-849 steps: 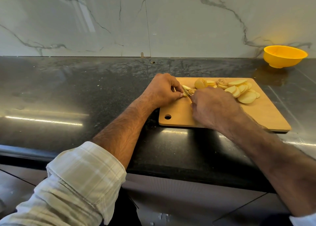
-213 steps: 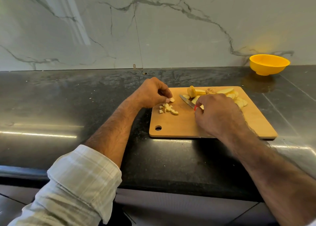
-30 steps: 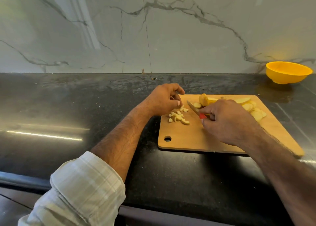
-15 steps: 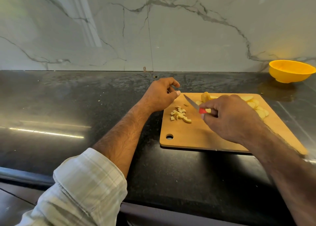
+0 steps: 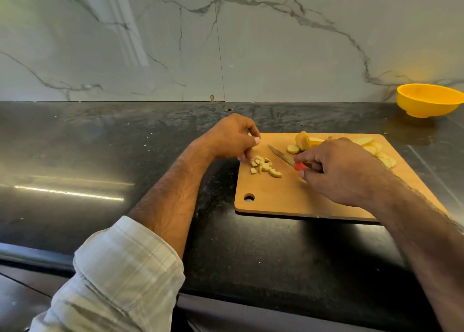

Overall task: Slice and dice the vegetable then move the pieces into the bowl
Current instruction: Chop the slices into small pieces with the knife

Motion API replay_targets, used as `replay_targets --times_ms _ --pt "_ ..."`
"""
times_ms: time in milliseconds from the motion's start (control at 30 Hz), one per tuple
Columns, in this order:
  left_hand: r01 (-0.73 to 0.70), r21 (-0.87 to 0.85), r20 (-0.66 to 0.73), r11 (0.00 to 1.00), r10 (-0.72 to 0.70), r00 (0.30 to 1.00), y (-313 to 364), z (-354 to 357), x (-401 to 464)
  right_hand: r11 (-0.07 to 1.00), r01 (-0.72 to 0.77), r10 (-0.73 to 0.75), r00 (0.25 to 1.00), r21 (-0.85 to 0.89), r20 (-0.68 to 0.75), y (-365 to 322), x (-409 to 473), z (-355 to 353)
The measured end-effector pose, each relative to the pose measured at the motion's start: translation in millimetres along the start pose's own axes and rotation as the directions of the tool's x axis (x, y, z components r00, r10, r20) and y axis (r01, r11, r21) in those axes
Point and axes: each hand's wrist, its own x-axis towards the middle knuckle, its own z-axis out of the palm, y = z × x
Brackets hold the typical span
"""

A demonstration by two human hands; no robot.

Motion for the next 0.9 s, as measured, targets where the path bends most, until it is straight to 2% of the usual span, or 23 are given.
replay_targets --times_ms 67,167,300,367,500,667,800,900 --pt "0.004 -0.013 -0.063 1.000 -0.004 0.998 -1.3 -6.1 -2.4 0.999 0.033 -0.034 0.998 0.018 0.050 -1.7 -1.0 0.5" --pt "0.010 -0.002 -0.230 1.000 -0.010 0.973 -9.8 -9.5 1.0 0.994 0.066 -0.073 0.994 0.084 0.078 -4.0 -2.9 -2.8" --pt "-0.021 0.044 -0.367 0.999 0.036 0.930 -14.4 4.6 10.5 0.997 -0.031 0.040 0.988 0.067 -0.149 6.9 0.3 -11.5" --pt "-0.057 0.132 -0.346 0.990 0.100 0.933 -9.8 16.8 14.2 0.992 -0.096 0.111 0.967 0.077 -0.230 10.7 1.5 -11.8" --pt "-0.142 0.233 -0.205 0.962 0.192 0.960 12.1 40.0 21.5 0.986 -0.141 0.164 0.927 0.093 -0.337 6.5 0.4 -7.9" --pt "-0.112 0.384 -0.021 0.917 0.130 0.991 30.3 58.1 29.4 0.985 -0.153 0.174 0.912 0.085 -0.372 6.6 3.0 -4.8" --pt "-0.069 0.416 -0.063 0.907 0.105 0.992 31.6 53.8 27.8 0.989 -0.120 0.143 0.928 0.089 -0.344 0.2 1.4 -3.9" --pt "-0.044 0.478 -0.096 0.877 0.102 0.990 27.0 47.9 25.7 0.992 -0.126 0.126 0.960 0.016 -0.249 -7.5 -2.1 -0.7"
